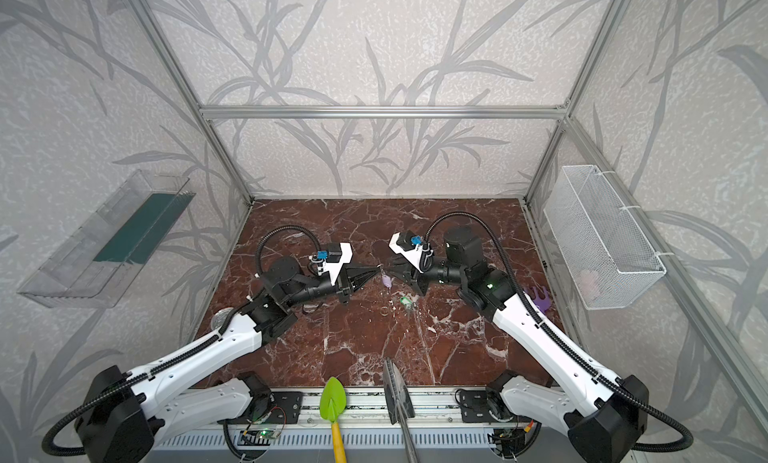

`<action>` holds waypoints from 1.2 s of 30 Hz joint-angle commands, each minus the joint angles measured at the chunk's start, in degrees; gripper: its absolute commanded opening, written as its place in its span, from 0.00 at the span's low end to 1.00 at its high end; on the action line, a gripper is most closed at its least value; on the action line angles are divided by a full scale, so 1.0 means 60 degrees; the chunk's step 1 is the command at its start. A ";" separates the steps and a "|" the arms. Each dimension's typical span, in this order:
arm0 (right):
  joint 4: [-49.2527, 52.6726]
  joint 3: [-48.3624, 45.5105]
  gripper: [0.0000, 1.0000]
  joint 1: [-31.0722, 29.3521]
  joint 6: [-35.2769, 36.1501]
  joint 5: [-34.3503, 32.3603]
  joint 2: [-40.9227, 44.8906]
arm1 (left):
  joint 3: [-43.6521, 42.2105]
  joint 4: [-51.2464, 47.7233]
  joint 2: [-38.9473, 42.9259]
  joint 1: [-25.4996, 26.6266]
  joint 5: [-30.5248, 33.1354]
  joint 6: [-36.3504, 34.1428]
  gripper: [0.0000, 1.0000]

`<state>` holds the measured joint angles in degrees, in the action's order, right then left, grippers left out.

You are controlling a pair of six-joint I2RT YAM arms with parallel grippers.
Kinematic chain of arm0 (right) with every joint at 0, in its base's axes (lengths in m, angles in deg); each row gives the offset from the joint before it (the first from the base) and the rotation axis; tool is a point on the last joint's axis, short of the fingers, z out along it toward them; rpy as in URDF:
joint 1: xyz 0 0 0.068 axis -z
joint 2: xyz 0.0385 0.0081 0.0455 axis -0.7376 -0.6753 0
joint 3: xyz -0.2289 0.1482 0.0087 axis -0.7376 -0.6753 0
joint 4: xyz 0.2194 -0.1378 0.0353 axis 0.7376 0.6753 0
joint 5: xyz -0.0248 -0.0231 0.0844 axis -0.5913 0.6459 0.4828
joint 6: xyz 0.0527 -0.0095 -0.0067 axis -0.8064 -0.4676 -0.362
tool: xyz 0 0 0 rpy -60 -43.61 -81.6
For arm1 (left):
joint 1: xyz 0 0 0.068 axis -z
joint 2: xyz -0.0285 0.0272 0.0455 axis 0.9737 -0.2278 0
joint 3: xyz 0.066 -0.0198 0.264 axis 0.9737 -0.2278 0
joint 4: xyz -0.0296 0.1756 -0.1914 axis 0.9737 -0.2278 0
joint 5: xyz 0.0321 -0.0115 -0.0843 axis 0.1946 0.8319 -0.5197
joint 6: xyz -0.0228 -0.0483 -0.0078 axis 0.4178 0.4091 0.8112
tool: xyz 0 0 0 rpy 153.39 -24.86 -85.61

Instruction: Put the keys on the keyring

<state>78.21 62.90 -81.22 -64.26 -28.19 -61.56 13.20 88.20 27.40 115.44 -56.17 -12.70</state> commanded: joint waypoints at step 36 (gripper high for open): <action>0.3811 0.2509 0.00 -0.0735 0.2211 -0.2803 -0.1506 | 0.1161 -0.4185 0.1530 0.0102 0.2779 -0.1743 0.32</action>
<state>95.06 74.44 -84.78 -55.06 -38.86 -68.71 17.22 68.97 35.22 115.53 -43.99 -19.45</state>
